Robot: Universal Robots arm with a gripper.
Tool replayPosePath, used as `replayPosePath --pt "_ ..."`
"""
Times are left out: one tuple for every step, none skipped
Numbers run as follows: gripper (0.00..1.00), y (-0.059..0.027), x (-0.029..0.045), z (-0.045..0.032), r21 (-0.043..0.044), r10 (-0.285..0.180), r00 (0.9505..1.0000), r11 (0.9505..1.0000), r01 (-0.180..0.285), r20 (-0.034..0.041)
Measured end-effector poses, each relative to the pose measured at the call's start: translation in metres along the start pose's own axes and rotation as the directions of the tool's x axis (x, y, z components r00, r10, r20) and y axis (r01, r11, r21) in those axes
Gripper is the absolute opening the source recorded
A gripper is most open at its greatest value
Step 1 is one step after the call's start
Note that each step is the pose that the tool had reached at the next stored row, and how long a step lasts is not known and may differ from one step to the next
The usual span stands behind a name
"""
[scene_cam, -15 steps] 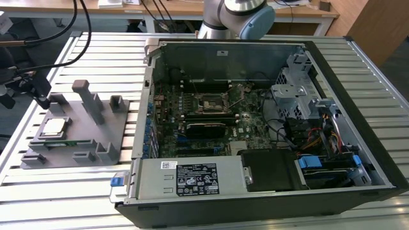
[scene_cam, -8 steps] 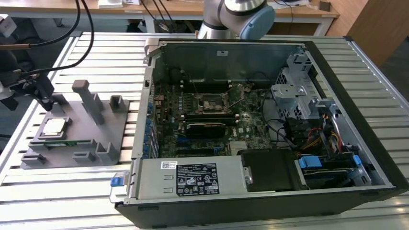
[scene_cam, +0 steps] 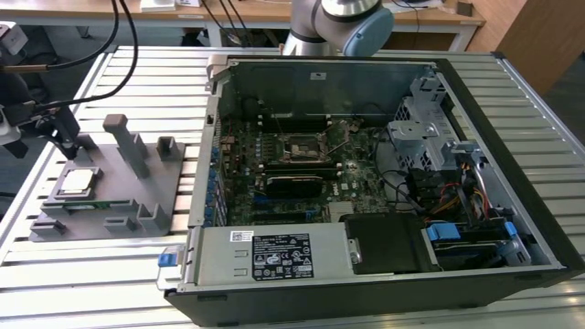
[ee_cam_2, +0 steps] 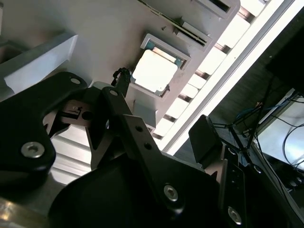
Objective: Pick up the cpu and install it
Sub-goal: 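Pick up the cpu and move it towards the insertion slot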
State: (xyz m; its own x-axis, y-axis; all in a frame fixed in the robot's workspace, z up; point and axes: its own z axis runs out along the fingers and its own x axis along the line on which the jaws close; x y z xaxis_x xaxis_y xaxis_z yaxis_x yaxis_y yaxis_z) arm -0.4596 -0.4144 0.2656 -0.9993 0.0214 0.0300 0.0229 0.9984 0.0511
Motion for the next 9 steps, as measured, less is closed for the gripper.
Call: replayPosePath --pt "0.76 0.0000 -0.0005 0.0004 0.0000 0.000 1.0000 1.0000 0.000 -0.0029" --pt "0.76 0.0000 -0.0006 0.0008 0.0000 0.000 1.0000 1.0000 0.000 -0.0049" --pt "0.76 0.0000 -0.0007 0.0010 0.0002 0.000 1.0000 1.0000 0.000 -0.0059" --pt "0.76 0.0000 -0.0008 0.0012 0.0003 0.001 1.0000 1.0000 -0.001 -0.0069" --pt "0.76 0.0000 -0.0010 0.0016 0.0003 0.000 1.0000 1.0000 0.000 -0.0077" --pt "0.76 -0.0001 -0.0011 0.0021 0.0003 0.000 1.0000 1.0000 0.000 -0.0082" --pt "0.76 -0.0001 -0.0011 0.0024 0.0003 0.001 1.0000 1.0000 -0.001 -0.0088" --pt "0.76 -0.0001 -0.0012 0.0028 0.0003 0.000 1.0000 1.0000 0.000 -0.0093" --pt "0.76 -0.0001 -0.0013 0.0031 0.0004 0.001 1.0000 1.0000 -0.001 -0.0099"
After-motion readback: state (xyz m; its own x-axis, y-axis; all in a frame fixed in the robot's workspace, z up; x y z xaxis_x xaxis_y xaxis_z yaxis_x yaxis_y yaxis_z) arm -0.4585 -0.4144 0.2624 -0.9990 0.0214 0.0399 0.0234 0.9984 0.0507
